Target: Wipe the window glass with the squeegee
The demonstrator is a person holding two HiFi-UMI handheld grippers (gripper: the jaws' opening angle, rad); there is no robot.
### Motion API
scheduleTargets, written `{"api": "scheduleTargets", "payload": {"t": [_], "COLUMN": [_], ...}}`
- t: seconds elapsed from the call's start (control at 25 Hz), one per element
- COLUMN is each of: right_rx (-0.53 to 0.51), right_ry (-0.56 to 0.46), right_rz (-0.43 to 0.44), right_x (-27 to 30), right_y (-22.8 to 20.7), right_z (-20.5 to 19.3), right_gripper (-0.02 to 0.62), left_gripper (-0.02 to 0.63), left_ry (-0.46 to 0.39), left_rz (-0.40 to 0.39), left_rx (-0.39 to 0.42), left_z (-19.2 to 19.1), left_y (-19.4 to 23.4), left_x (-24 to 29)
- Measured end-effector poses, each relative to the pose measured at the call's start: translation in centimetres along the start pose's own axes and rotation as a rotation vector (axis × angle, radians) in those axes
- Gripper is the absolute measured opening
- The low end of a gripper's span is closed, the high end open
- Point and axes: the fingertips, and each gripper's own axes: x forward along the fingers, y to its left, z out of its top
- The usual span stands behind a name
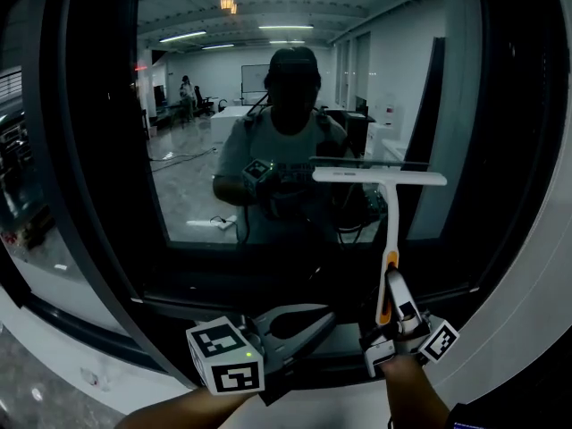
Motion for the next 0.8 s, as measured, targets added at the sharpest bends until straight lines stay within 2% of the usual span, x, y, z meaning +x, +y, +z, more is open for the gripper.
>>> {"api": "scheduleTargets", "payload": {"t": [0.8], "right_rx": [0.072], "right_ry": [0.024], "right_rz": [-0.174], "right_x": [-8.3], "right_y": [-2.7], "right_z": [-3.9], "right_gripper": [0.061], "left_gripper": [0.000], "left_ry": [0.039], "left_rz": [-0.011], "left_rx": [-0.086], "left_z": [-4.0], "left_y": [1.0], "left_x": [-0.2]}}
